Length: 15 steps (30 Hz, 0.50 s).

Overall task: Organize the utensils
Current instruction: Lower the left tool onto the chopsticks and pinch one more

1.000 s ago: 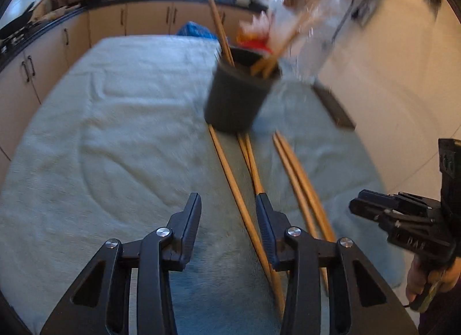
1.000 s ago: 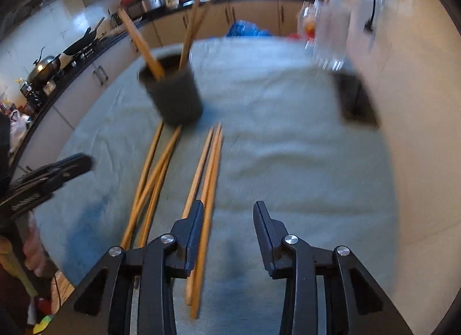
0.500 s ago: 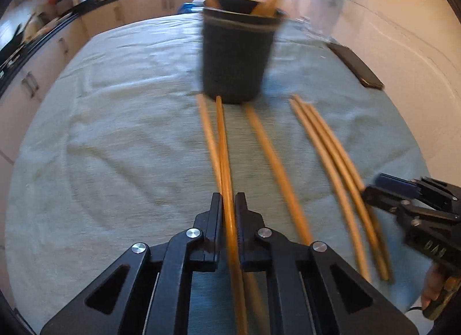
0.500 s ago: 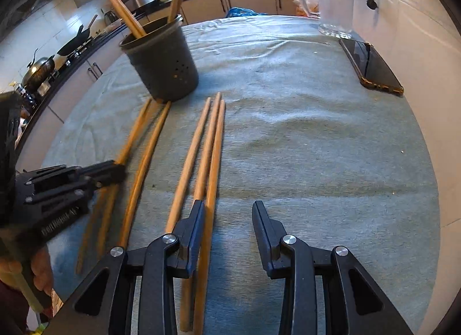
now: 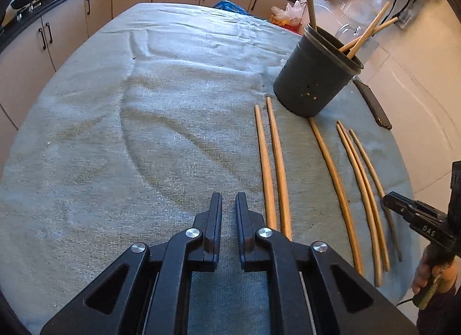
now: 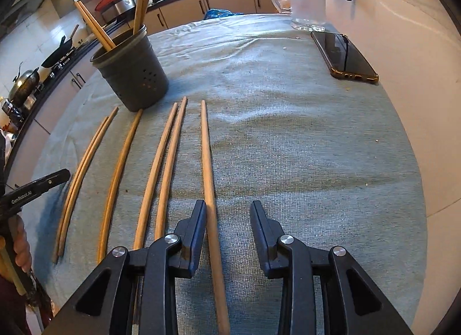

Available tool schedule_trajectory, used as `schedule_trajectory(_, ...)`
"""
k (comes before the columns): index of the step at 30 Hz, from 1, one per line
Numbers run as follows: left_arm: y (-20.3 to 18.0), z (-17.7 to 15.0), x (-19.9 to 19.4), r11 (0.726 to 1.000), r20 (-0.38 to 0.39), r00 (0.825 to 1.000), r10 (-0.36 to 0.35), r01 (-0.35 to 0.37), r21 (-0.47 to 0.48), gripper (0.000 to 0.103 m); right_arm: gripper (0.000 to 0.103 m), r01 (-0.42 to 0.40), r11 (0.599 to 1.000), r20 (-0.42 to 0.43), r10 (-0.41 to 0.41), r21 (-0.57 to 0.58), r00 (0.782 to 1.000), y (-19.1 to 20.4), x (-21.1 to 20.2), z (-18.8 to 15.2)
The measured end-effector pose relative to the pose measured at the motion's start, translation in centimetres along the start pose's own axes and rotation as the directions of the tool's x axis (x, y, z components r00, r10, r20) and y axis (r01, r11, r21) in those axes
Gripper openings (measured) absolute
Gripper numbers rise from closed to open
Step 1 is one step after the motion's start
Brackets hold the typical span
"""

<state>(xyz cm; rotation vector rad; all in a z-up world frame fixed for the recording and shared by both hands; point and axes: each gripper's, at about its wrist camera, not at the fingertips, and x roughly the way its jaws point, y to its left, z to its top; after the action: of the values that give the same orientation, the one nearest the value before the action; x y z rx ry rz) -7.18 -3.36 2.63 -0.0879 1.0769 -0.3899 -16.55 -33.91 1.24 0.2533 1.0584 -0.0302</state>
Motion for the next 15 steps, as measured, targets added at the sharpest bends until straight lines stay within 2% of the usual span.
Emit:
schedule_trajectory(4,-0.6,0.7,-1.0,0.999,0.042,0.998,-0.049,0.048,0.007,0.009,0.034,0.005,1.000,-0.009,-0.005,0.003,1.000,0.1,0.3,0.4)
schedule_trajectory(7,-1.8,1.1,-0.5,0.996,0.035,0.997,-0.068,0.066,0.052,0.009,0.034,0.006,1.000,-0.008,-0.006,0.010,1.000,0.1,0.5,0.7)
schedule_trajectory(12,-3.0,1.4,2.2,0.994,-0.026,0.999,-0.038,0.040,0.098,0.009,0.034,0.007,1.000,-0.001,-0.007,0.008,1.000,0.2,0.6,0.7)
schedule_trajectory(15,-3.1,1.3,2.5,0.994,-0.018,0.999,-0.029,0.031,0.107,0.007,0.034,0.000,1.000,0.001,0.000,0.010,1.000,0.0,0.6,0.6)
